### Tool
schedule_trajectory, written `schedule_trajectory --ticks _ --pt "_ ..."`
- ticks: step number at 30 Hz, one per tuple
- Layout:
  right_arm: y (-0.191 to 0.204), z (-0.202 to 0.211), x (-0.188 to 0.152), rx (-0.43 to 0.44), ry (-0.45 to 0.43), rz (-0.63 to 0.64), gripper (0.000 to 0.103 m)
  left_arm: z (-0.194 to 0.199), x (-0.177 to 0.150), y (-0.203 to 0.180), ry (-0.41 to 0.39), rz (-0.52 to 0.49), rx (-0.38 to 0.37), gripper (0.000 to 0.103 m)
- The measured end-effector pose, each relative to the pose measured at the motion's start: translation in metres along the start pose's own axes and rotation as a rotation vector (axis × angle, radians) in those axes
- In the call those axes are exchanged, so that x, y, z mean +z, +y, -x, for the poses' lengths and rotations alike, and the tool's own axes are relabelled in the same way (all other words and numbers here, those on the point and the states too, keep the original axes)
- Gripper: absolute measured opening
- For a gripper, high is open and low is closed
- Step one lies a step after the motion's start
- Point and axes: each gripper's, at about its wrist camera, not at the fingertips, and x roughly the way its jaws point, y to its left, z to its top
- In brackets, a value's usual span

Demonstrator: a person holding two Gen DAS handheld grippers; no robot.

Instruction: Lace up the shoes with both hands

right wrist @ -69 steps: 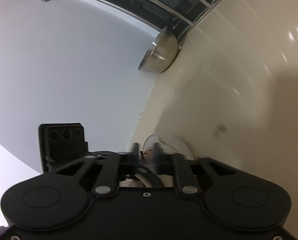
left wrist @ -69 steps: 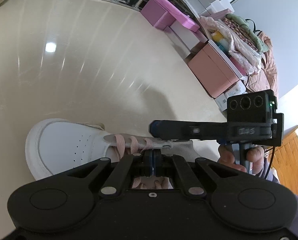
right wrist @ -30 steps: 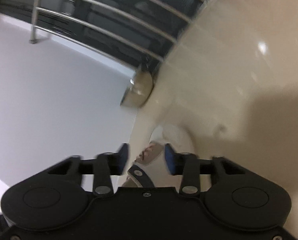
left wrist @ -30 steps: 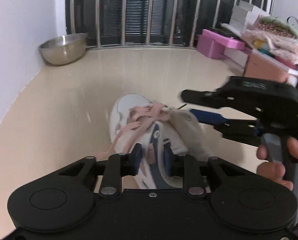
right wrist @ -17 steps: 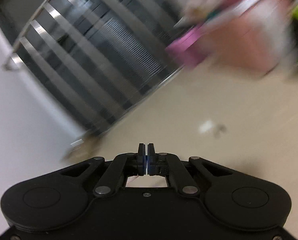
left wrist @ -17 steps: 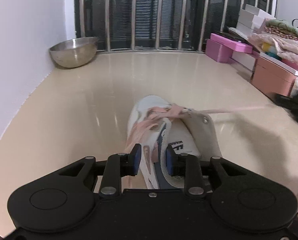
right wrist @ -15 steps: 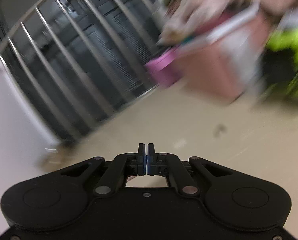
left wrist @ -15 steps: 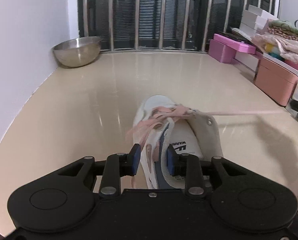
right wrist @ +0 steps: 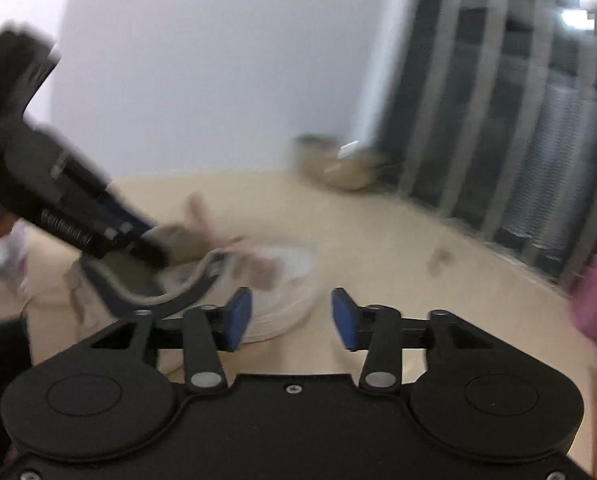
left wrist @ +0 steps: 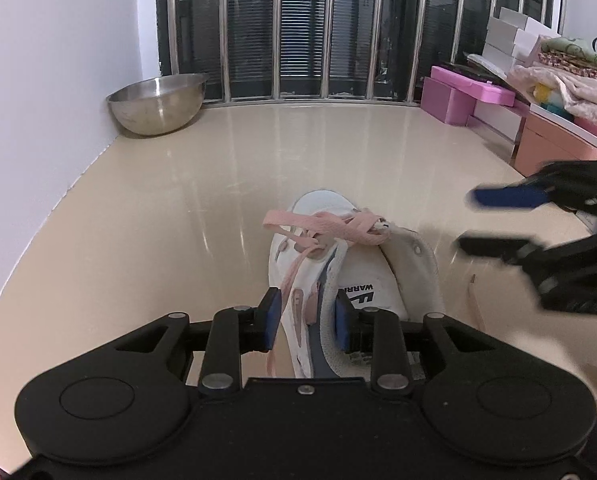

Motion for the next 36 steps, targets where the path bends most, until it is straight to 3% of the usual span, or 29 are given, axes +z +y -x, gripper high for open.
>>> schedule_trajectory --ticks 1,4,7,9,12,14,17,22,25,27,29,30,32,36 --pt "0.000 -0.008 0.002 0.070 0.012 0.011 0.045 0.000 0.000 0.001 -0.002 0.005 -0.006 0.025" --pt "-0.010 -0.025 0.005 0.162 0.002 -0.055 0.046 0.000 -0.001 0.006 -0.007 0.004 0.000 0.021" --pt "-0.023 -0.044 0.002 0.237 0.034 -0.170 0.033 0.000 -0.002 0.014 -0.009 0.030 -0.016 0.020" --pt "-0.025 -0.048 -0.004 0.264 0.016 -0.217 0.000 -0.001 -0.002 0.018 -0.010 0.041 -0.013 0.020" --pt "-0.023 -0.043 -0.012 0.237 -0.040 -0.268 0.000 -0.002 -0.003 0.023 -0.017 0.078 -0.026 0.020" --pt "-0.023 -0.026 -0.027 0.134 -0.063 -0.303 0.000 -0.002 -0.005 0.026 -0.020 0.091 -0.037 0.021" --pt "-0.034 -0.007 -0.055 -0.022 -0.038 -0.378 0.000 -0.003 -0.006 0.024 -0.020 0.079 -0.035 0.021" --pt "-0.025 0.008 -0.068 -0.114 0.024 -0.411 0.001 -0.007 -0.001 0.022 -0.016 0.076 -0.038 0.021" --pt "-0.009 0.020 -0.056 -0.151 -0.011 -0.447 0.013 -0.009 0.002 0.021 -0.015 0.061 -0.038 0.021" --pt "-0.001 0.029 -0.042 -0.091 -0.089 -0.503 0.049 -0.011 0.004 0.019 -0.015 0.051 -0.038 0.021" --pt "0.013 0.029 -0.023 0.001 -0.123 -0.522 0.055 -0.013 0.007 0.018 -0.014 0.041 -0.038 0.021" --pt "0.022 0.025 -0.015 0.048 -0.118 -0.516 0.054 -0.014 0.008 0.017 -0.014 0.036 -0.038 0.021" --pt "0.049 -0.008 -0.008 0.019 -0.053 -0.498 0.051 -0.015 0.010 0.016 -0.014 0.026 -0.038 0.021" --pt "0.068 -0.056 -0.001 -0.073 0.057 -0.496 0.027 -0.016 0.002 0.035 -0.048 0.204 -0.074 0.021"
